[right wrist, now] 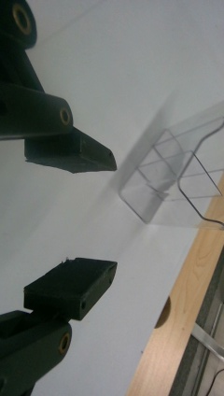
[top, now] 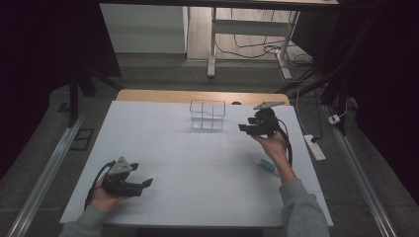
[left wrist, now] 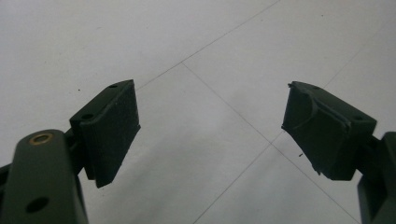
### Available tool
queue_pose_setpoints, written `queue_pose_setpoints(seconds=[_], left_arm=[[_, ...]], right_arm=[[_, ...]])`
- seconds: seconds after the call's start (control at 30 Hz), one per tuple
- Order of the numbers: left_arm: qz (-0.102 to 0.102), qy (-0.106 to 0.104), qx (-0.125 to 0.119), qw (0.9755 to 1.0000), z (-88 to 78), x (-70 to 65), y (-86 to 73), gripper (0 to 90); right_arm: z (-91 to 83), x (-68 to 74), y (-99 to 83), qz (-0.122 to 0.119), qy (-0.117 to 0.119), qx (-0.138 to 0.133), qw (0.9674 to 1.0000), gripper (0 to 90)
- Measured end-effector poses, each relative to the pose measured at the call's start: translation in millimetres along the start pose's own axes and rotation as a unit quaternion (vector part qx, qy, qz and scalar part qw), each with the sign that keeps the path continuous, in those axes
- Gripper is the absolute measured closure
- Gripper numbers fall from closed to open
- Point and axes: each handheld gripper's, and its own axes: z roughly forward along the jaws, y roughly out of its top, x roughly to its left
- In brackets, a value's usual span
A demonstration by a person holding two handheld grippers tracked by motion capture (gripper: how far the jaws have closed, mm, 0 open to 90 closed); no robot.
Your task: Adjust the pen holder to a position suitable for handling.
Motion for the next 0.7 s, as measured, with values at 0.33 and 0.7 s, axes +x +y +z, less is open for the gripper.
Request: queue_pose_setpoints(seconds=[0.33,0.7], left_arm=[[0.0,0.002,0.001,1.0,0.2,0.0,0.0,17.8],[-0.002,0.001,0.0,1.0,-0.1,0.3,-0.3,17.8]], right_arm=[[-28.4,9.0,-22.4,-0.014,0.007,-0.009,0.9998,41.8],[-47.2,13.5,-38.4,-0.021,0.002,-0.005,0.9998,40.1]])
